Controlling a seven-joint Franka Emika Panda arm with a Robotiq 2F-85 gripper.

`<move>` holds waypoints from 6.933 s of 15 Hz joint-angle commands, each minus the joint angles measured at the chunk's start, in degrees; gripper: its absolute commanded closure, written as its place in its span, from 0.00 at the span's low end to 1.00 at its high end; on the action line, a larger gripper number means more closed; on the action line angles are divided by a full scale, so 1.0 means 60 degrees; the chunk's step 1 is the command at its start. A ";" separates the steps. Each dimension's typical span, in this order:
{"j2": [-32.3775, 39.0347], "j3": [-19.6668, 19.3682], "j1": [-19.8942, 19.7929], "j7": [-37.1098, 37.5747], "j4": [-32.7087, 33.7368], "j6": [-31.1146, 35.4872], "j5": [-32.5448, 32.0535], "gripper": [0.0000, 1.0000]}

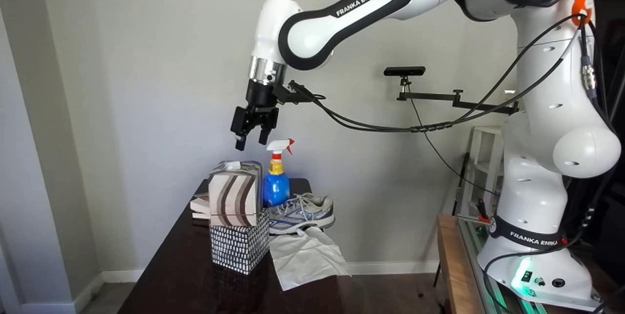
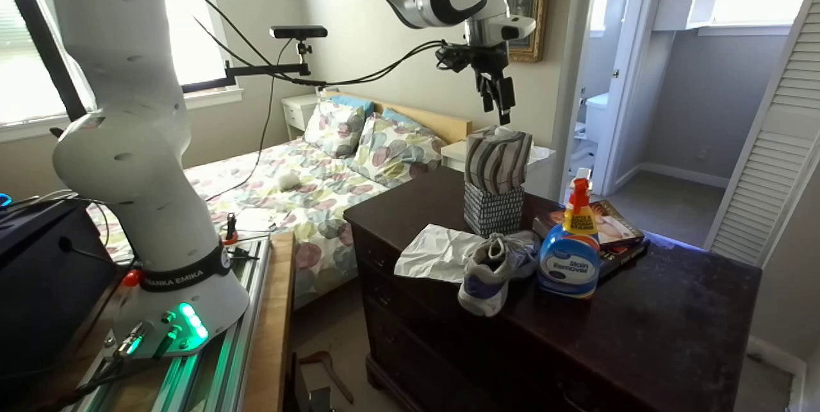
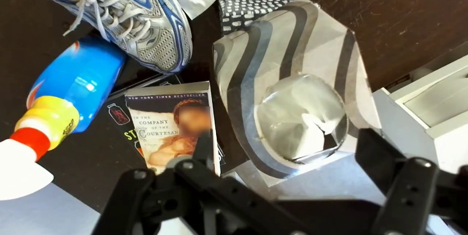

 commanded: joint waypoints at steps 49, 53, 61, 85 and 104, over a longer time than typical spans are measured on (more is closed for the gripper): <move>-0.1780 -0.0385 0.0245 0.1224 0.0789 -0.0777 0.0447 1.00; -0.2075 -0.0398 0.0100 0.1186 0.0802 -0.0770 0.0552 1.00; -0.3268 -0.0482 -0.0248 0.0901 0.0451 -0.0943 0.0847 1.00; -0.5404 -0.0896 -0.2794 0.2090 -0.3545 -0.0812 -0.0947 1.00; -0.2189 -0.0822 -0.2698 0.5676 -0.0945 0.0723 -0.4406 1.00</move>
